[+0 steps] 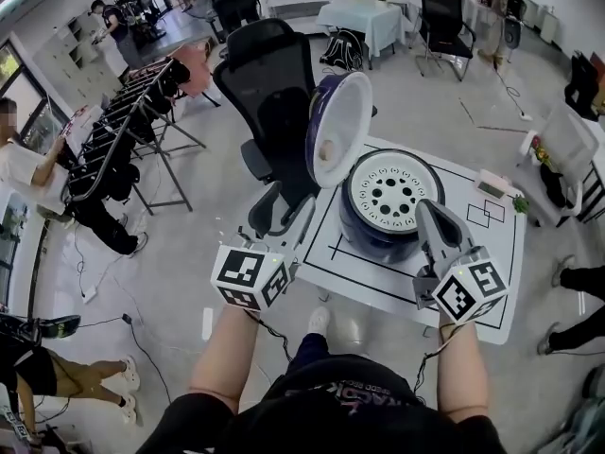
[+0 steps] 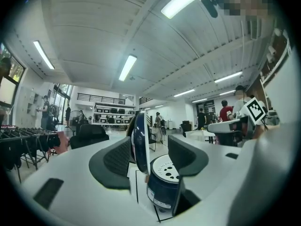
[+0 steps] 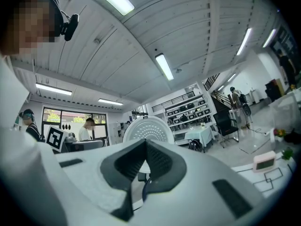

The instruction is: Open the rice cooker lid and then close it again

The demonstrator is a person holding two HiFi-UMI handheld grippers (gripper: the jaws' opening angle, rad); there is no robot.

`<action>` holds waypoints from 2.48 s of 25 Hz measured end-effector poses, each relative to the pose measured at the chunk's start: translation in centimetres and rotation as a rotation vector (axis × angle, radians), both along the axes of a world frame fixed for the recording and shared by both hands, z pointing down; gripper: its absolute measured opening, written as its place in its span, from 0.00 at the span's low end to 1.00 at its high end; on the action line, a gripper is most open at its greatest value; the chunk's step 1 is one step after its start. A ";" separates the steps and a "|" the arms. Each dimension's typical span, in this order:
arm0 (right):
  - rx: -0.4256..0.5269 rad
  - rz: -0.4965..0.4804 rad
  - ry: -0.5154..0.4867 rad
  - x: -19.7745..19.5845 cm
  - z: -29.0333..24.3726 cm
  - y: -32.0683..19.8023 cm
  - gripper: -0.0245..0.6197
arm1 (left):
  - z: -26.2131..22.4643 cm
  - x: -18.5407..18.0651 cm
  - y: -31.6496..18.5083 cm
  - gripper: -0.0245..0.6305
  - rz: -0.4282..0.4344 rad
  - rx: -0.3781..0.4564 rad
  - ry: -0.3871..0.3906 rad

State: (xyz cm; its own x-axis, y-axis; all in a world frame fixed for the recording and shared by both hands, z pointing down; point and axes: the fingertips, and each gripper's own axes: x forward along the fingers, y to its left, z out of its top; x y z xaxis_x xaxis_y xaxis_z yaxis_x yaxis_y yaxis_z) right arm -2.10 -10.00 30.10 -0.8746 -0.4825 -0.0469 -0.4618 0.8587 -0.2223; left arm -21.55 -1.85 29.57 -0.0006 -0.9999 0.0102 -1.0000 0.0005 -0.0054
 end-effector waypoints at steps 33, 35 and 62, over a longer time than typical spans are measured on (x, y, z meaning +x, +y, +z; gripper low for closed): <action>0.001 0.283 0.014 -7.8 0.4 -8.2 0.04 | 4.1 -9.4 -18.3 0.41 0.264 -0.097 -0.077; -0.001 0.305 0.014 -7.3 0.6 -8.4 0.04 | 4.4 -9.0 -19.4 0.41 0.281 -0.100 -0.077; -0.005 0.396 0.034 -6.1 0.6 -9.0 0.04 | 2.8 -5.4 -22.5 0.22 0.358 -0.084 -0.209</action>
State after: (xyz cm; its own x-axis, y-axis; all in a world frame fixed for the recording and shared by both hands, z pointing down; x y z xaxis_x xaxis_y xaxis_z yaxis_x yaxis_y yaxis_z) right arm -8.18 -19.03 30.67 -0.6221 -0.7827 -0.0182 -0.7639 0.6119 -0.2051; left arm -26.98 -24.33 32.33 0.3362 -0.9331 0.1278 -0.9143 -0.3559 -0.1934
